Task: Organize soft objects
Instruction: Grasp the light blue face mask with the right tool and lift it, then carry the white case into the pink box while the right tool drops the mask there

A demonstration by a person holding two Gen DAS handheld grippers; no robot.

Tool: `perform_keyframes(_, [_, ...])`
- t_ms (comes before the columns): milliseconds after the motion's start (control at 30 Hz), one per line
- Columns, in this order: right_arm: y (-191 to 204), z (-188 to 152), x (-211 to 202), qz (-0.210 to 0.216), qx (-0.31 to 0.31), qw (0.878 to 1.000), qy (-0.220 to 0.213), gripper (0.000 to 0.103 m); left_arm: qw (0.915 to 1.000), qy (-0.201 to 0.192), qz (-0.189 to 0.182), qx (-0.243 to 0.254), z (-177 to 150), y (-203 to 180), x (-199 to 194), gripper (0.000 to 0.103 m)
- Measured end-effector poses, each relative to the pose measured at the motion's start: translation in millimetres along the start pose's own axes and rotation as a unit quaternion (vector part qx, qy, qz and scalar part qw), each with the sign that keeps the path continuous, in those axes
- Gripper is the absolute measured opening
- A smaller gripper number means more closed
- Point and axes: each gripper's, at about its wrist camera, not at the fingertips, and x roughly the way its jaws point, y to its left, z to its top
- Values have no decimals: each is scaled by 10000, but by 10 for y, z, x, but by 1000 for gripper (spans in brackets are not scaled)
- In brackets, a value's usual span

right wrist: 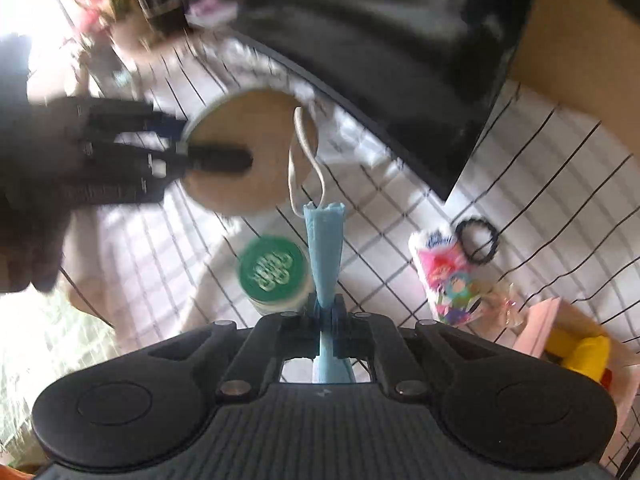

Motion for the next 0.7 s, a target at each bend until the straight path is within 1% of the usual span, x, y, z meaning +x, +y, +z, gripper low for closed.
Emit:
perform_keyframes(67, [-27,-21,-215,50,-7,9997,-255,5,9999,-96,52,55,-9,-155,-185,41])
perform_keyframes(133, [-66,-52,-418,103,71,9988,-476,5,9999,-134,17,32,-14,-294,-315,41])
perform_keyframes(233, [-136,-179,-702,73,148,9964,-833,5,9999,-88,-49,81,6,-519,-428,41])
perform_keyframes(333, [-282,-340,-946,67,275,9933,-1117,5,9997,-146,-124,182,37,-778,-504,41])
perform_keyframes(467, [-550,-593,-1236,-56,508,9893,-1370,5,9988,-89,-317,366,119,-1143,-471,41])
perform_keyframes(600, [-875,-835,-1456,-217,887,9831,-1589,5,9968,-66,-614,511,199,-1499,-320,41])
perform_keyframes(700, [-1092,-1029,-1642,-443,1166,9774,-1705,5,9941,27,-842,681,279,-1794,-143,41])
